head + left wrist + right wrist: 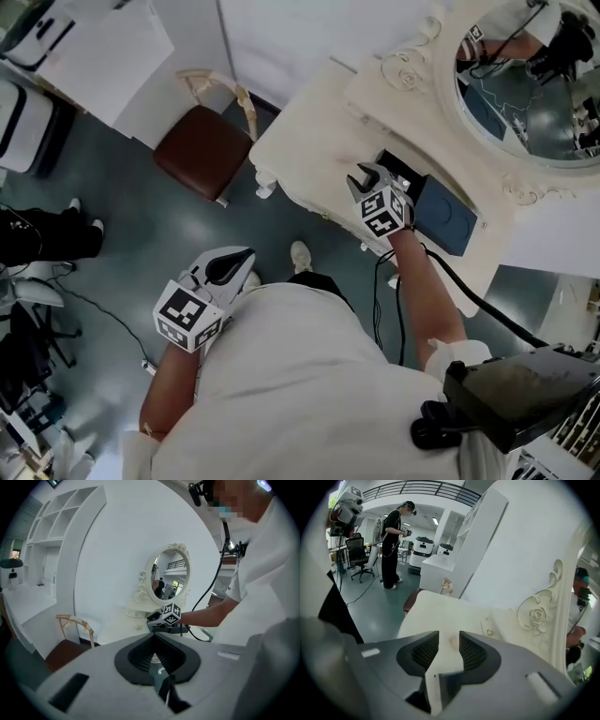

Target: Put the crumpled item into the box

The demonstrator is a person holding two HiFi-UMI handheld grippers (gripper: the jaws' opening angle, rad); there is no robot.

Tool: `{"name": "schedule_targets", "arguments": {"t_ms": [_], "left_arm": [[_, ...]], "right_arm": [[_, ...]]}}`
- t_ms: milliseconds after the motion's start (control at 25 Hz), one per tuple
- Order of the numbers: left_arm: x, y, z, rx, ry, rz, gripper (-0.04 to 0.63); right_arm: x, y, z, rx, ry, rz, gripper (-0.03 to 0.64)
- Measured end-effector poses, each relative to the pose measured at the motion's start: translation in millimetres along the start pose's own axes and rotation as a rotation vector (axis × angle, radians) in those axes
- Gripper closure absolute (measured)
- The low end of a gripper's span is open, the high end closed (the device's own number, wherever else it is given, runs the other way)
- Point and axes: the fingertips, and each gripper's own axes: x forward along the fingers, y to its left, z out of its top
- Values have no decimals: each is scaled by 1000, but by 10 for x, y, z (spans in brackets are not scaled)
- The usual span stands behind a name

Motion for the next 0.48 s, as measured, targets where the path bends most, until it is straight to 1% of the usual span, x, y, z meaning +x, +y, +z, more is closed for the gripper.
{"name": "schedule_targets", "arguments": {"t_ms": [240,480], "left_arm": [[185,94,142,-18,-8,70,594],[273,158,182,-52,-16,138,594]], "right_arm": [[501,-206,-62,-87,48,59,442],[893,-265,-239,-165,138,128,431]]}}
